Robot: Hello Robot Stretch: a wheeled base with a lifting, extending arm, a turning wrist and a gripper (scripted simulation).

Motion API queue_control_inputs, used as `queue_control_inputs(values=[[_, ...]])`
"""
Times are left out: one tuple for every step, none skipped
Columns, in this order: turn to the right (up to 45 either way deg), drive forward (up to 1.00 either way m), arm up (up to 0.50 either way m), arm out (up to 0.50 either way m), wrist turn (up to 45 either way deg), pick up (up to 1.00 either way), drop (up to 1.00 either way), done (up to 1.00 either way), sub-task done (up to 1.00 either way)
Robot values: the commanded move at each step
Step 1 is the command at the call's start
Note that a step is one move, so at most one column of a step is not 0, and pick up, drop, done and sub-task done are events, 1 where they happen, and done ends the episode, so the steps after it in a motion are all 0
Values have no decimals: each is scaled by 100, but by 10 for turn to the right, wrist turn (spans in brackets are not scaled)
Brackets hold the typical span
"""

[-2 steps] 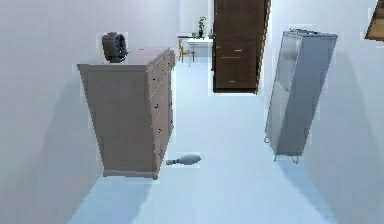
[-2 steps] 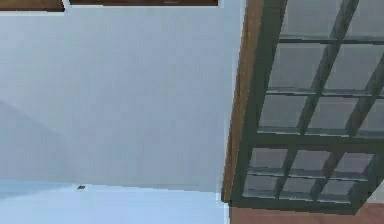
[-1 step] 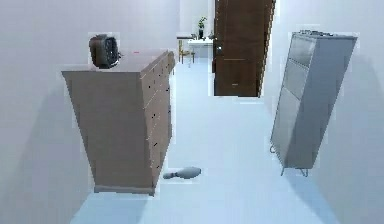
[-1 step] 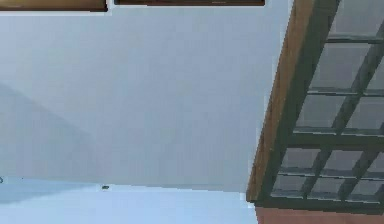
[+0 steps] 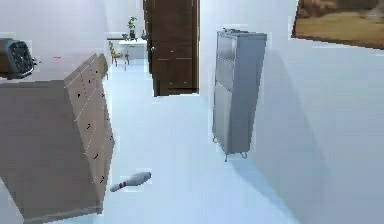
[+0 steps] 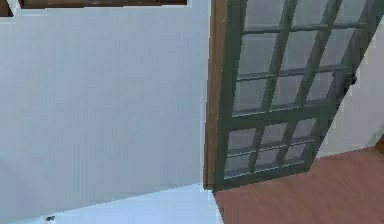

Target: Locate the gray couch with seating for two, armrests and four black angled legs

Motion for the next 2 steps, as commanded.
queue_control_inputs(values=[[0,100,0,0,0,0,0,0,0],[210,0,0,0,0,0,0,0,0]])
